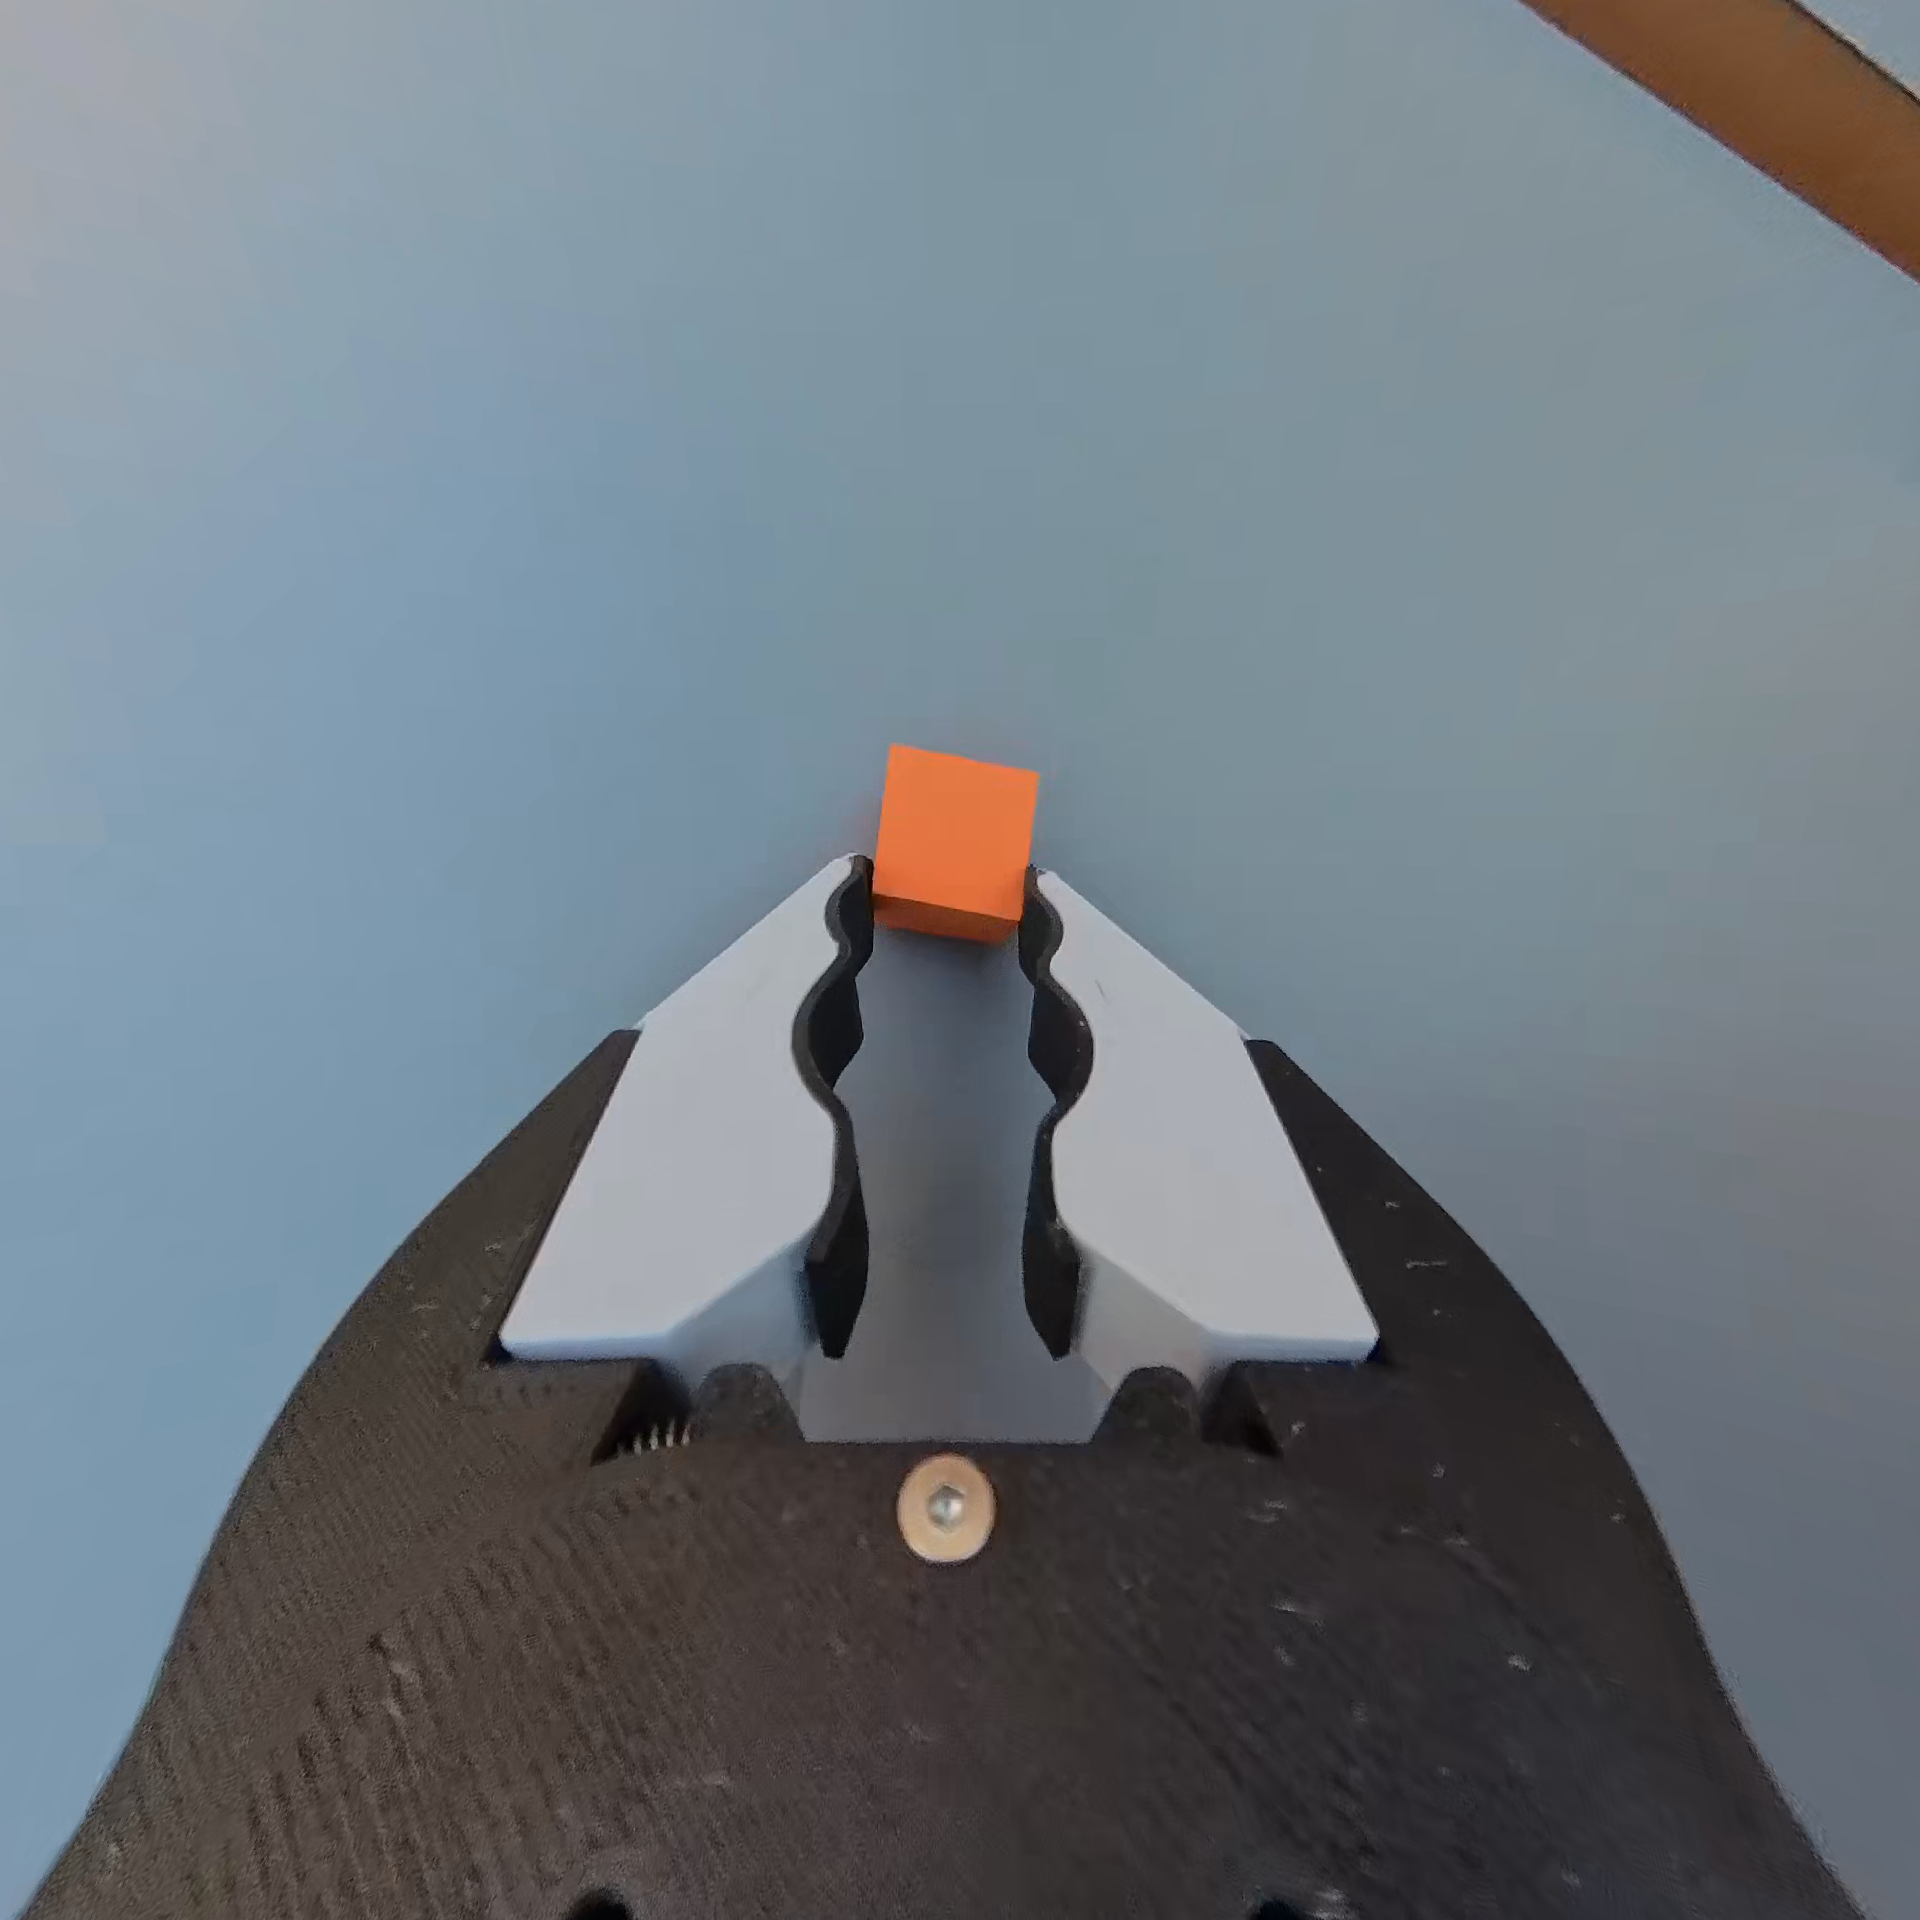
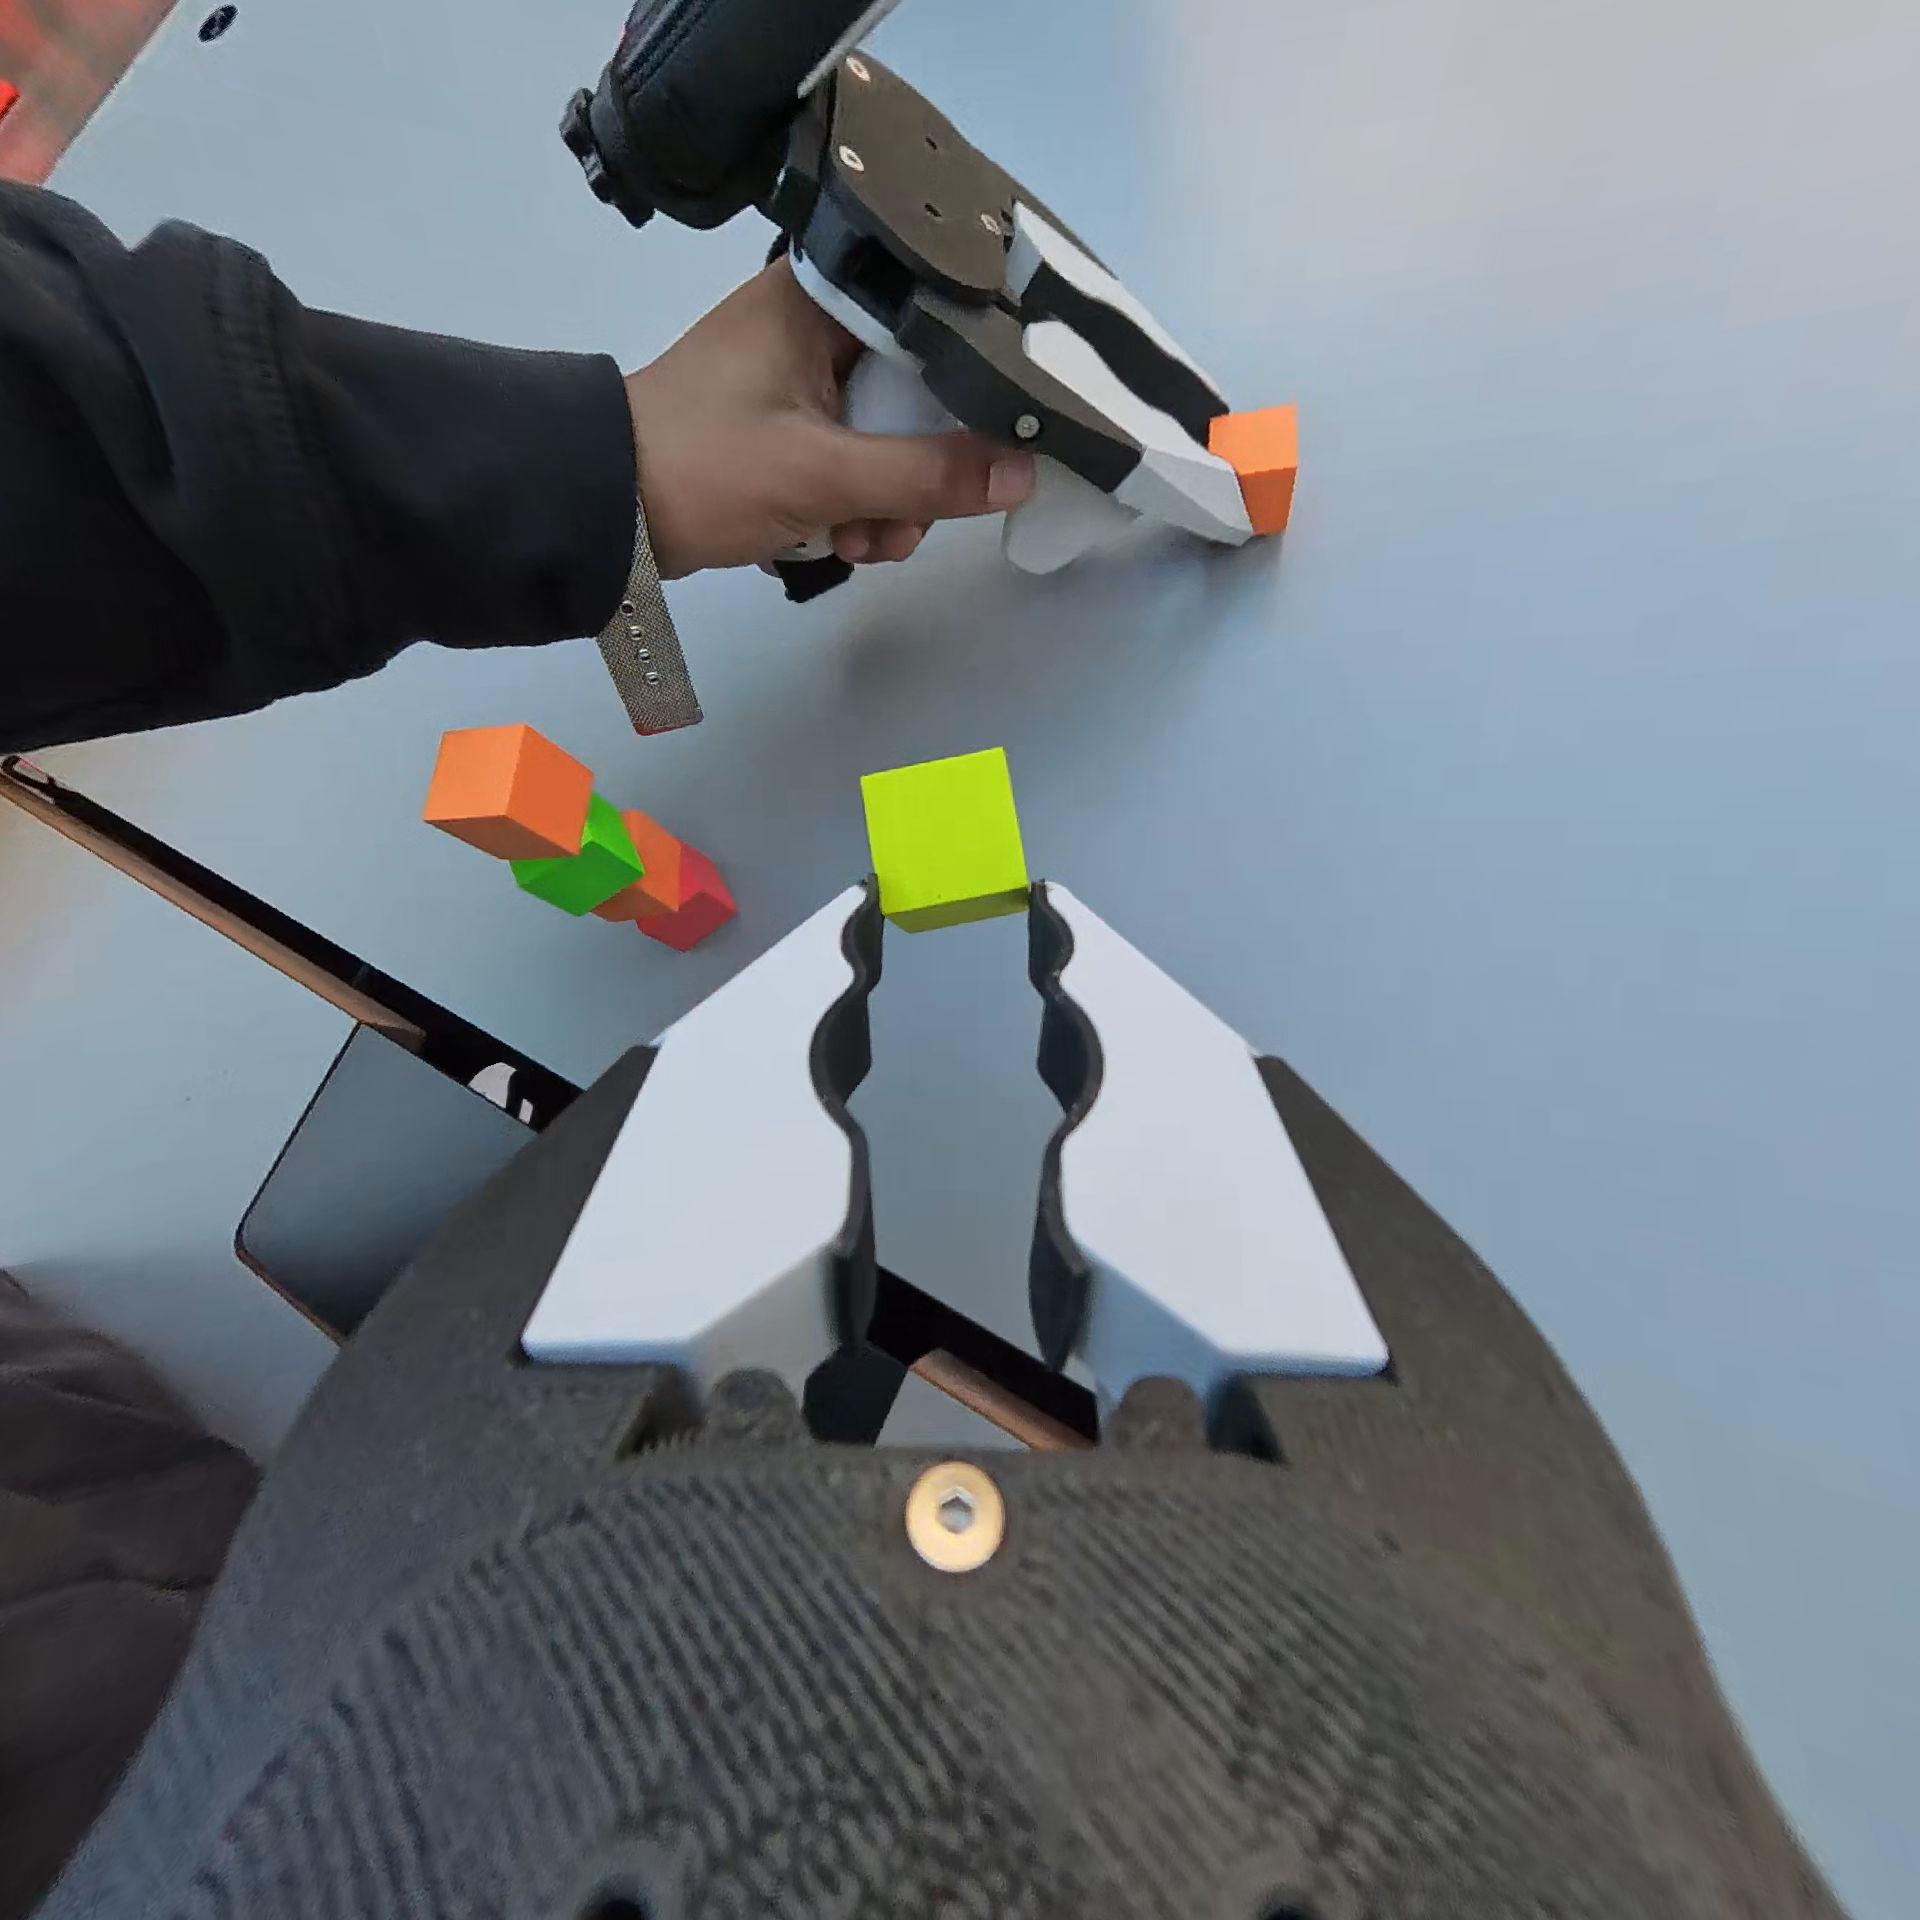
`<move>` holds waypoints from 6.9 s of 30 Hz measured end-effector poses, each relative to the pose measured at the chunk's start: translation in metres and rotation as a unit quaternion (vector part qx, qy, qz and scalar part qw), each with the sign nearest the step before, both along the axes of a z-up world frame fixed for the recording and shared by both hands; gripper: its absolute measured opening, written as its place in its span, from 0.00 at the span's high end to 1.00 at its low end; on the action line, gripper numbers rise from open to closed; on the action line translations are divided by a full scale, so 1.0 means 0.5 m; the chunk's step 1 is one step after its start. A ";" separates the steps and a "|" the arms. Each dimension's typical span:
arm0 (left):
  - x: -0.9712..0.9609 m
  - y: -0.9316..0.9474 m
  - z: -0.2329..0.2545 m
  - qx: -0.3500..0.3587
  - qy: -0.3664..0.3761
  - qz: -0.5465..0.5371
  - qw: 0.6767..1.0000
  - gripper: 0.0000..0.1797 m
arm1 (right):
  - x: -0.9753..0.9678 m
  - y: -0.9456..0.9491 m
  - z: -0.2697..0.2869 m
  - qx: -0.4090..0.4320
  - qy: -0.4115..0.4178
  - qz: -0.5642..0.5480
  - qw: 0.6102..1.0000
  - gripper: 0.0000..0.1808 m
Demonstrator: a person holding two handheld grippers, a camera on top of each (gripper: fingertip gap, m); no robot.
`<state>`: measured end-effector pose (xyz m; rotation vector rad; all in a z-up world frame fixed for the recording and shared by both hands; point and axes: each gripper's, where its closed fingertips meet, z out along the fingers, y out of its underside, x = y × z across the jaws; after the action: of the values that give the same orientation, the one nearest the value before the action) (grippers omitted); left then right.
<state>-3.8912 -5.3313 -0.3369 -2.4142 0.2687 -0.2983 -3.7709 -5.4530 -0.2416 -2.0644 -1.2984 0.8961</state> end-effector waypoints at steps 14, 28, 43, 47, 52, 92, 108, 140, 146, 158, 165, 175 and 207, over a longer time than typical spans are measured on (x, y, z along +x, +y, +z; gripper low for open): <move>-0.085 -0.460 0.187 0.057 -0.015 0.107 0.993 0.86 | -0.119 -0.192 0.035 0.094 -0.017 0.301 0.949 0.85; 0.018 -0.513 0.286 0.105 -0.063 0.098 0.988 0.86 | -0.145 -0.210 0.017 0.090 -0.060 0.302 0.947 0.76; 0.106 -0.444 0.255 0.079 -0.048 0.047 0.995 0.86 | -0.043 -0.175 0.045 0.059 -0.041 0.195 0.978 0.75; 0.101 -0.452 0.259 0.083 -0.044 0.052 0.994 0.81 | -0.040 -0.170 0.056 0.064 -0.036 0.191 0.979 0.75; 0.081 -0.474 0.273 0.092 -0.048 0.070 0.992 0.78 | -0.051 -0.184 0.069 0.067 -0.032 0.207 0.975 0.77; -0.062 -0.668 0.264 0.121 -0.126 0.295 0.940 0.80 | 0.050 -0.203 -0.107 -0.023 -0.086 0.092 0.992 0.99; 0.041 -0.767 0.014 -0.098 -0.061 0.263 0.958 0.77 | -0.027 -0.331 -0.113 0.038 -0.099 0.243 0.964 0.89; 0.173 -0.582 0.275 -0.017 -0.514 0.014 0.857 0.84 | -0.079 -0.352 0.058 0.249 -0.004 0.431 0.868 0.70; 0.166 -0.570 0.222 -0.044 -0.488 0.028 0.871 0.79 | -0.065 -0.304 0.027 0.227 -0.040 0.419 0.878 0.85; 0.160 -0.512 0.193 -0.056 -0.415 0.085 0.904 0.77 | -0.006 -0.091 -0.160 0.214 -0.219 0.352 0.884 0.84; 0.193 -0.528 0.197 -0.039 -0.337 0.211 0.917 0.73 | -0.010 -0.101 -0.164 0.176 -0.181 0.362 0.897 0.67; 0.142 -0.567 0.178 0.001 -0.042 0.308 0.950 0.61 | 0.088 0.027 -0.008 0.224 -0.050 0.197 0.953 0.59; 0.055 -0.364 0.037 0.002 0.043 0.262 0.964 0.73 | -0.033 0.016 0.010 0.109 0.035 0.144 0.983 0.69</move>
<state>-3.8635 -5.5133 -0.3185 -2.3908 -0.3323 0.0484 -3.7876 -5.4452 -0.2369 -1.6910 -1.6076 0.8941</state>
